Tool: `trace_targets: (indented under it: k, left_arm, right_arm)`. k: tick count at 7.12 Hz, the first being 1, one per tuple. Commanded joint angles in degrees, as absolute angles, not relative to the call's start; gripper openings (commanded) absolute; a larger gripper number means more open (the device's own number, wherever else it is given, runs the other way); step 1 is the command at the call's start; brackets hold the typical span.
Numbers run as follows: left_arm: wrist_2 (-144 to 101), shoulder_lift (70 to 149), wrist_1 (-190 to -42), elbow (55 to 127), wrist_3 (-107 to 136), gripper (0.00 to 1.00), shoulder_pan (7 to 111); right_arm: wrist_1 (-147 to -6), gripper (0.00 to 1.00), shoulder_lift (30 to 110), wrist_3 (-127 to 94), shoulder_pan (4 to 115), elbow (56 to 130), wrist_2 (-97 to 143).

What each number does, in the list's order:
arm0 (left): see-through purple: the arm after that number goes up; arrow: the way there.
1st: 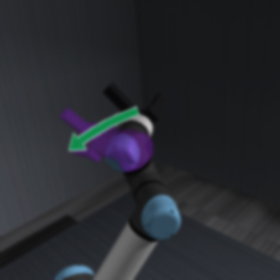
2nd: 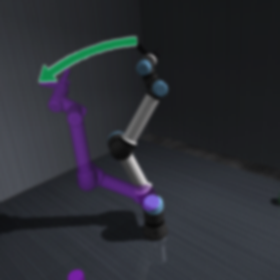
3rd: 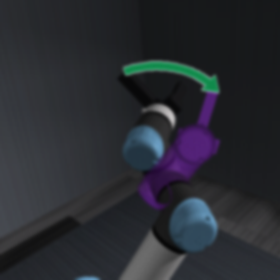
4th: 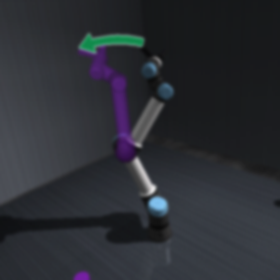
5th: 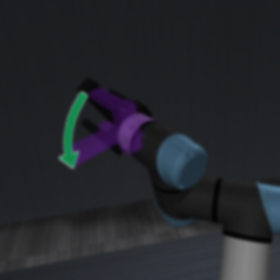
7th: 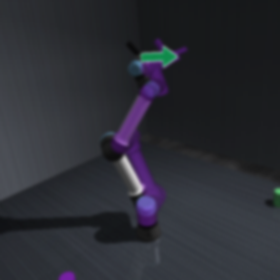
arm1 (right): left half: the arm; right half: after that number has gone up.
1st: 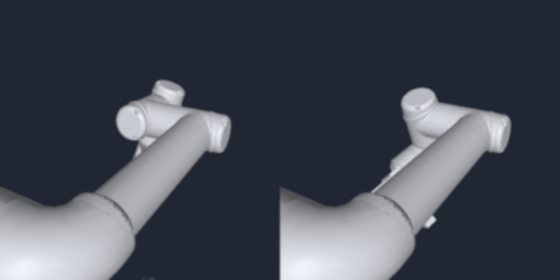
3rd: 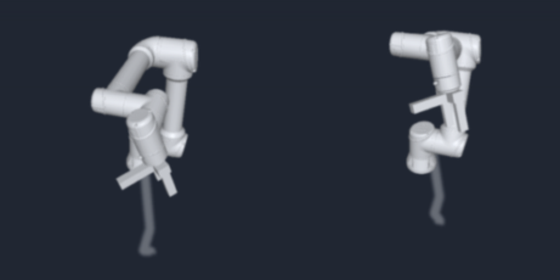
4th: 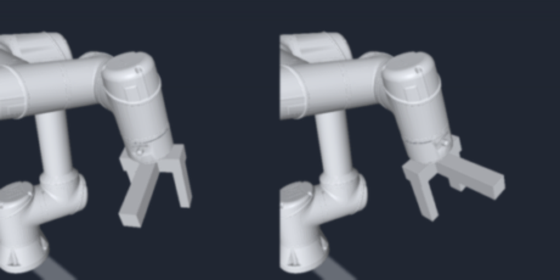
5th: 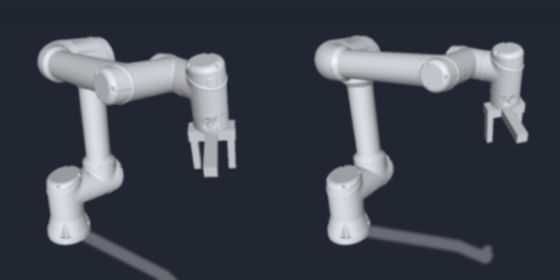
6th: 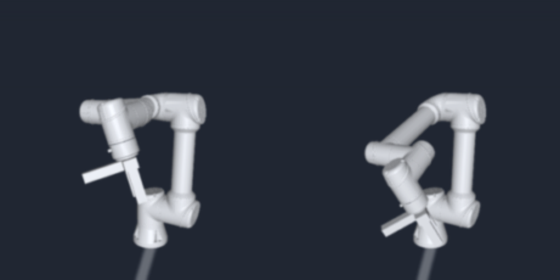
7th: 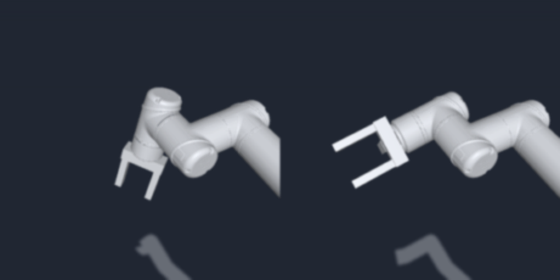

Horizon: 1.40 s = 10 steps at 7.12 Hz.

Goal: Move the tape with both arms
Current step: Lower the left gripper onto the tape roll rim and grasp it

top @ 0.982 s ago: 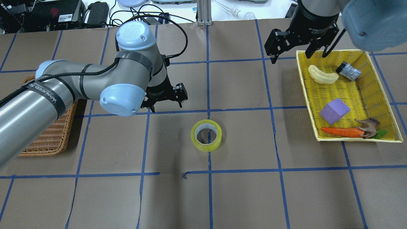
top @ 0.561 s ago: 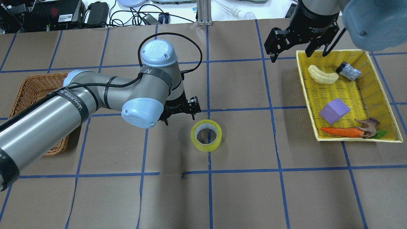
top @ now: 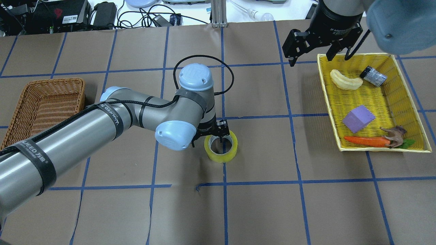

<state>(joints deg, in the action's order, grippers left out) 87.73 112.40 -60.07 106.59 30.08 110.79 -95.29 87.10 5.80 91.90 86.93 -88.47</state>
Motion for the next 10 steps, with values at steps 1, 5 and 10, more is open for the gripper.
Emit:
trace_targets:
  k: [1, 5, 10]
  left_arm:
    - [87.8, 113.0, -59.1, 108.2, 30.3, 0.83, 111.1]
    - [88.3, 112.7, -57.5, 105.0, 29.5, 0.0, 110.6]
    - [91.2, 105.7, -77.0, 93.7, 15.2, 0.0, 96.4]
  right_arm:
    - [-95.3, 1.0, 87.1, 5.7, 91.9, 86.9, -88.5]
    - [-95.3, 1.0, 87.1, 5.7, 91.9, 86.9, -88.5]
    - [-95.1, 1.0, 87.2, 5.7, 91.8, 86.9, -88.5]
